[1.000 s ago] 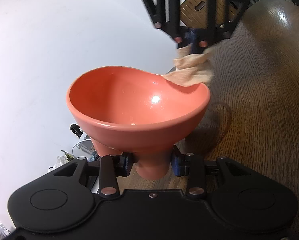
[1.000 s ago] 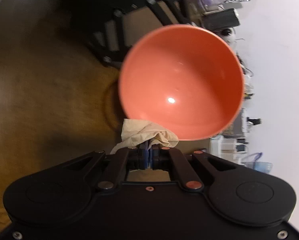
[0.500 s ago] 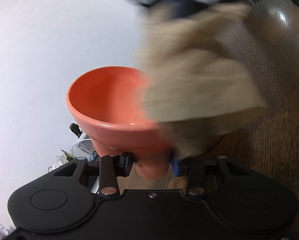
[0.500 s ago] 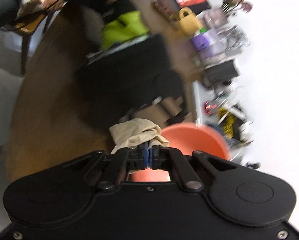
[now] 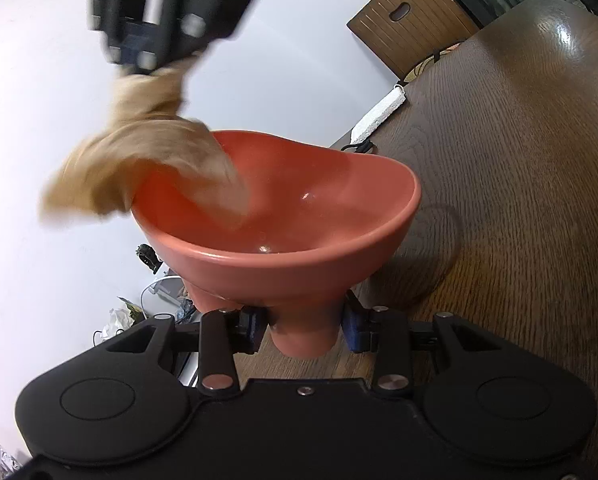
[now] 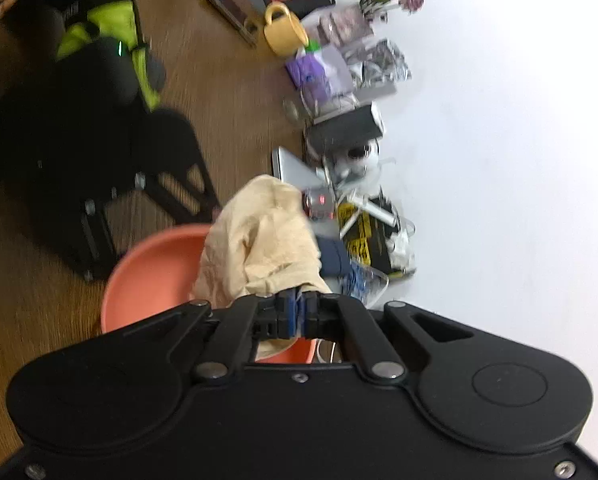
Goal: Clean bowl
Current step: 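Drag the towel across the bowl's rim with the right gripper, then push the towel into the bowl and wipe its inner wall with the right gripper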
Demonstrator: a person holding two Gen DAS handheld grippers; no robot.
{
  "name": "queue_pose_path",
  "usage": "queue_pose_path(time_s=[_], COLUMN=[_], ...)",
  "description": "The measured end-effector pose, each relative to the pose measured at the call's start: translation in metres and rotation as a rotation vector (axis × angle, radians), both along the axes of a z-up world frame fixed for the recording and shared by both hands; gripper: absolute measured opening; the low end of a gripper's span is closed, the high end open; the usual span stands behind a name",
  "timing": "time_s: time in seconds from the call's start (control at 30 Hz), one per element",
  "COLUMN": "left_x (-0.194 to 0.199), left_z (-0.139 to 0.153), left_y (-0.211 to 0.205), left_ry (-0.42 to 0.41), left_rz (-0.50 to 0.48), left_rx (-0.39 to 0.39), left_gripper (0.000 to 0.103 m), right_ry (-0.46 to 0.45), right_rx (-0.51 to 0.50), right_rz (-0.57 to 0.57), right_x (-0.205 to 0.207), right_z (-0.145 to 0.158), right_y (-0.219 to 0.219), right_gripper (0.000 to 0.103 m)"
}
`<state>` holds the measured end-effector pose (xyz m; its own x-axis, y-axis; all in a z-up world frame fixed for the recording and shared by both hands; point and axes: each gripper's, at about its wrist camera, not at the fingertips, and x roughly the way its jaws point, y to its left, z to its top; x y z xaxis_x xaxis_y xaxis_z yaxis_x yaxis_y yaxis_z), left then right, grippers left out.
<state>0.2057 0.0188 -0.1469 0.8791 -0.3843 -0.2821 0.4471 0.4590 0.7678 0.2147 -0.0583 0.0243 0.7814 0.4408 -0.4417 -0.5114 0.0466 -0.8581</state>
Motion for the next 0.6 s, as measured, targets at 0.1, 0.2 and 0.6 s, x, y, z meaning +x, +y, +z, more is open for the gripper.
queue_pose_path(time_s=[0.1, 0.2, 0.6], left_x=[0.001, -0.001, 0.001], left_z=[0.003, 0.005, 0.003], left_y=[-0.001, 0.002, 0.003], left_ry=[0.001, -0.001, 0.000], left_rz=[0.000, 0.000, 0.000], left_rx=[0.000, 0.000, 0.000], left_gripper=[0.037, 0.037, 0.037], right_ry=[0.021, 0.052, 0.192], right_rx=[-0.028, -0.054, -0.100], right_rz=[-0.037, -0.071, -0.018], right_x=[0.009, 0.016, -0.017], right_z=[-0.012, -0.026, -0.064], right_y=[-0.007, -0.014, -0.012], right_gripper=[0.000, 0.000, 0.000])
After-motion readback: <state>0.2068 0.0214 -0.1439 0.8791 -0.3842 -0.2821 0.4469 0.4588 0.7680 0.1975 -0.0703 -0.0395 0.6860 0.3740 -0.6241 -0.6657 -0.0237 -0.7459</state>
